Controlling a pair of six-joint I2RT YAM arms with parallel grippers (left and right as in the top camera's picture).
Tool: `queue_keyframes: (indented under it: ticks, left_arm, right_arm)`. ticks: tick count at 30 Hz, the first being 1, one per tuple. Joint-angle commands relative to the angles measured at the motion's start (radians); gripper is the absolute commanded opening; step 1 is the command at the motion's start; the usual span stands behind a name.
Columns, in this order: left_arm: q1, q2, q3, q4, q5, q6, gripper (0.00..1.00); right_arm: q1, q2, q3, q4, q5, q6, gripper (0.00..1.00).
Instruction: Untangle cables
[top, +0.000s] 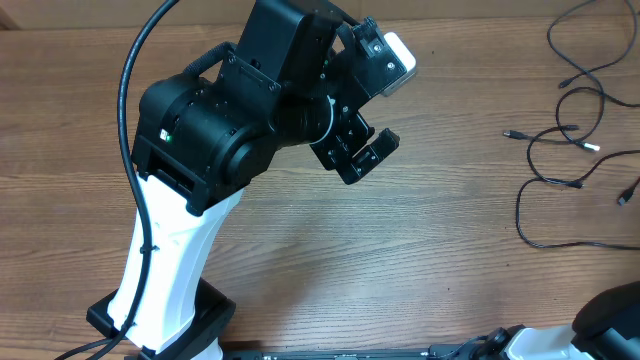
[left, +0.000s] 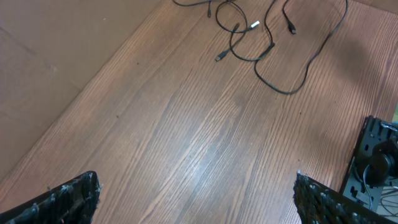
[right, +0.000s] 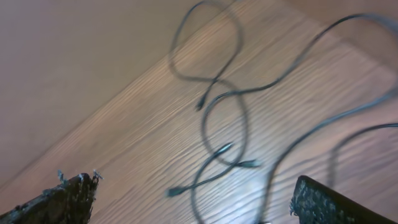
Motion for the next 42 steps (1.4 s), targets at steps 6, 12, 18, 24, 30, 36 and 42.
queue_keyframes:
  ticks: [6, 12, 18, 24, 30, 36, 42]
  left_arm:
    - [-0.004, 0.013, 0.004, 0.001, -0.005, 0.011, 1.0]
    - [-0.004, 0.013, 0.004, 0.001, -0.005, 0.011, 1.0]
    - [-0.004, 0.013, 0.004, 0.001, -0.005, 0.011, 1.0]
    - [-0.004, 0.013, 0.004, 0.001, -0.005, 0.011, 1.0]
    - [-0.004, 0.013, 0.004, 0.001, -0.005, 0.011, 0.99]
    - [-0.004, 0.013, 0.004, 0.001, -0.005, 0.011, 1.0]
    - [-0.004, 0.013, 0.004, 0.001, -0.005, 0.011, 1.0]
  right_arm:
    - [0.192, -0.002, 0.014, -0.064, -0.046, 0.0, 1.0]
    - [0.346, -0.002, 0.012, -0.08, -0.046, 0.0, 1.0]
    - [0.503, -0.002, 0.012, -0.098, -0.046, 0.0, 1.0]
    - [0.615, -0.002, 0.012, -0.098, -0.045, 0.0, 1.0]
    - [0.643, -0.002, 0.012, -0.098, -0.045, 0.0, 1.0]
    - [0.643, -0.002, 0.012, -0.098, -0.045, 0.0, 1.0]
    - [0.643, -0.002, 0.012, -0.098, -0.045, 0.0, 1.0]
